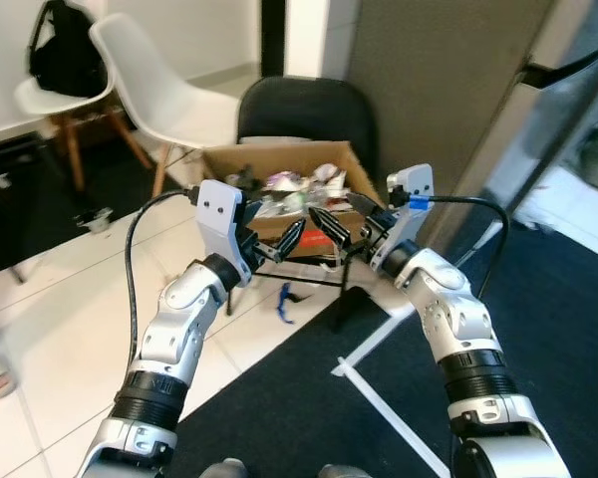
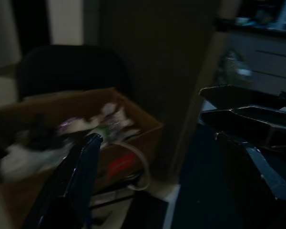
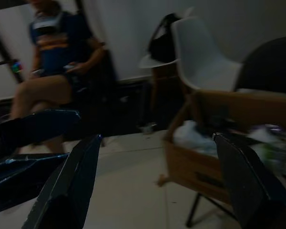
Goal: Picking trash to rubbish bin
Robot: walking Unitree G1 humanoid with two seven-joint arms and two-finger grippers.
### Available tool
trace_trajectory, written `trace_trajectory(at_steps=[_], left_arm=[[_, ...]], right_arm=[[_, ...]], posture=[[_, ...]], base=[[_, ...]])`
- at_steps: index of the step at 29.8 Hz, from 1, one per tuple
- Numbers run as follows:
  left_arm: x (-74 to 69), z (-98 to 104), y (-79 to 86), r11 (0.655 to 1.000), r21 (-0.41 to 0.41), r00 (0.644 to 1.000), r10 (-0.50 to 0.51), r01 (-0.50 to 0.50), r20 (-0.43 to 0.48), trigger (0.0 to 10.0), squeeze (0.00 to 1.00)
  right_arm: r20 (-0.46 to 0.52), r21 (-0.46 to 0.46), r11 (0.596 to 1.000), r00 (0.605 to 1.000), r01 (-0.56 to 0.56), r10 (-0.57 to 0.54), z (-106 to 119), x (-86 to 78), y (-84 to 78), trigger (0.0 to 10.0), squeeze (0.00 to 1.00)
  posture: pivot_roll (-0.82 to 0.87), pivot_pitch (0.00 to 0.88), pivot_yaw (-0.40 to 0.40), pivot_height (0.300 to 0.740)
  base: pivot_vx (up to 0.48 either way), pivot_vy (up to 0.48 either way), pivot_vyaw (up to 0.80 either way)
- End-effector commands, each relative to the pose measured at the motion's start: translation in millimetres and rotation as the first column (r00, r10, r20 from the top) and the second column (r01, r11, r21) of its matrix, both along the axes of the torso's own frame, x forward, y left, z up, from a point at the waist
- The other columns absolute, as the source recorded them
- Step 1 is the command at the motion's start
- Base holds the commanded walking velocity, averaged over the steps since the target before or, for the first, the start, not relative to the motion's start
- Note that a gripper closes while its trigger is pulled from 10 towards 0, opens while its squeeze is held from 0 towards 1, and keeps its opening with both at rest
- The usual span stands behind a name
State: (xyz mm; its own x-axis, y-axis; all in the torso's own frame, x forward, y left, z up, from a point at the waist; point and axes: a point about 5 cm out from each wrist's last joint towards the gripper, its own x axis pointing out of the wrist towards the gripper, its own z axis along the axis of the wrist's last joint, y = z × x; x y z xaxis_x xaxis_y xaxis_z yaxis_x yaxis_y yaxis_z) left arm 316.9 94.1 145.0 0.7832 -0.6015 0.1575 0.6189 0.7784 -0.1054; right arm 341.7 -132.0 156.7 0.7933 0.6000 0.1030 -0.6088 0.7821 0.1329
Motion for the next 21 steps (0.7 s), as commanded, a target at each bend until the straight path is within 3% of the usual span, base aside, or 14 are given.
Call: trace_trajectory(at_steps=[1, 21], left_arm=[[0.7, -0.2, -2.0, 1.000, -0.002, 1.000, -0.008, 0.008, -0.005, 10.0, 0.00], [1.1, 0.8, -2.1, 1.000, -0.002, 1.000, -0.011, 0.011, 0.000, 10.0, 0.00]], right_arm=[[0.005, -0.012, 1.000, 1.000, -0.012, 0.012, 0.1, -0.6, 2.1, 10.0, 0.00], [0.012, -0.025, 0.999, 1.000, -0.027, 0.027, 0.6, -0.9, 3.1, 10.0, 0.00]], posture=[[-0.01, 0.000, -0.028, 0.740], [-0.01, 0.000, -0.028, 0.740]], base=[[0.000, 0.000, 0.77], [0.000, 0.000, 0.77]])
